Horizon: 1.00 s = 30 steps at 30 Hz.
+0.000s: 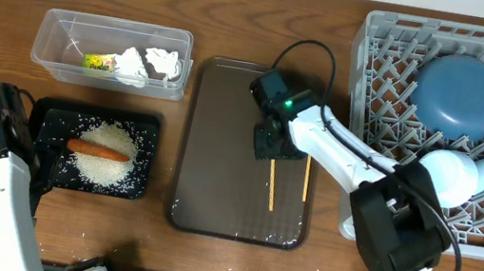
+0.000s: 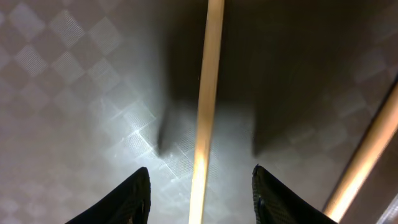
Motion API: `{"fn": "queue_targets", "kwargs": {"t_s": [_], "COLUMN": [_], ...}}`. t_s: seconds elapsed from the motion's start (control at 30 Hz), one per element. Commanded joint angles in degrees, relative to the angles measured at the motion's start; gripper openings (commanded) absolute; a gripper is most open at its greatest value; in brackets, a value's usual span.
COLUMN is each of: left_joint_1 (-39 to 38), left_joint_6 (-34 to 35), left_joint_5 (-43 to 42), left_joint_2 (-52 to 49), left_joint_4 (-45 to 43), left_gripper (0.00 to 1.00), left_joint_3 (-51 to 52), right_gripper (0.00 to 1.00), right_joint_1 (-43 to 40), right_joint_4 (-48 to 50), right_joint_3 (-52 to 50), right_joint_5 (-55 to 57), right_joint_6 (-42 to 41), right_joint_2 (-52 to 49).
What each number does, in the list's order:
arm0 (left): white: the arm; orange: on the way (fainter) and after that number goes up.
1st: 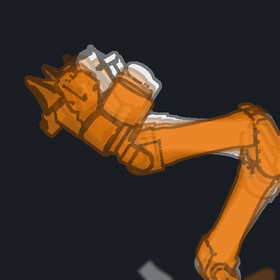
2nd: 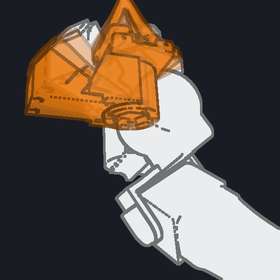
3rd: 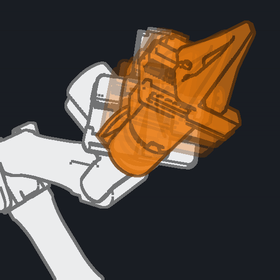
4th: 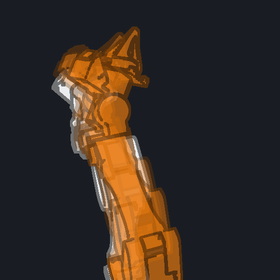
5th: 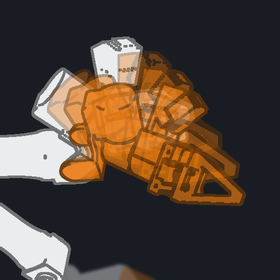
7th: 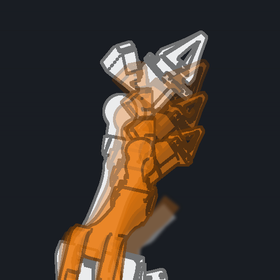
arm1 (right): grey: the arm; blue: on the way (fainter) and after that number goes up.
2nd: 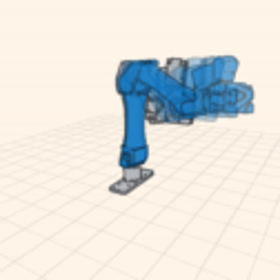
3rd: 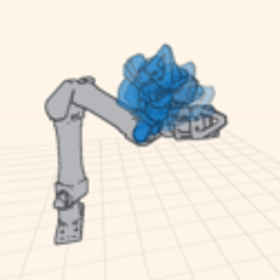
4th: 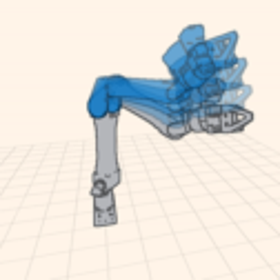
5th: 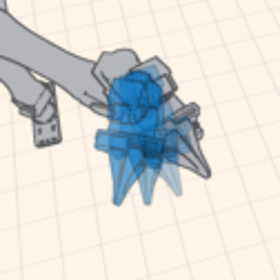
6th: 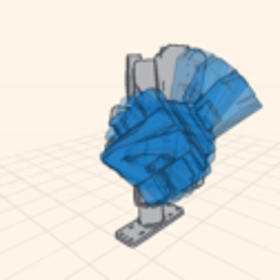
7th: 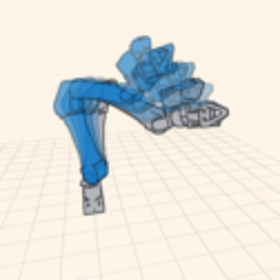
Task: Sort waste into correct bins and load items into the dishwasher rack
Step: 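Lower the right gripper and pinch the chopsticks, then carry the chopsticks right and lower them into the dish rack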
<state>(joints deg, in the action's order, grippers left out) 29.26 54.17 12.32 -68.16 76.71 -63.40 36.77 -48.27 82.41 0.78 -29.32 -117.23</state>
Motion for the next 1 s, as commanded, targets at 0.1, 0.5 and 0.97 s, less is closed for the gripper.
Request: {"fn": "queue_targets", "kwargs": {"t_s": [0.1, 0.5, 0.97], "left_joint_1": [0.3, 0.3, 0.3], "left_joint_6": [-0.1, -0.1, -0.1], "left_joint_5": [0.3, 0.3, 0.3], "left_joint_2": [-0.3, -0.3, -0.3], "left_joint_4": [0.4, 0.4, 0.4], "left_gripper": [0.98, 0.98, 0.98], "left_joint_3": [0.0, 0.0, 0.0], "right_gripper": [0.49, 0.01, 0.01], "right_joint_1": [2.2, 3.2, -12.8], "right_joint_4": [0.8, -0.5, -18.0], "right_joint_3": [-0.1, 1.1, 24.7], "right_joint_5": [2.9, 2.9, 2.9], "right_joint_6": [-4.3, -4.9, 11.2], "right_joint_2": [-3.2, -5.8, 5.0]}}
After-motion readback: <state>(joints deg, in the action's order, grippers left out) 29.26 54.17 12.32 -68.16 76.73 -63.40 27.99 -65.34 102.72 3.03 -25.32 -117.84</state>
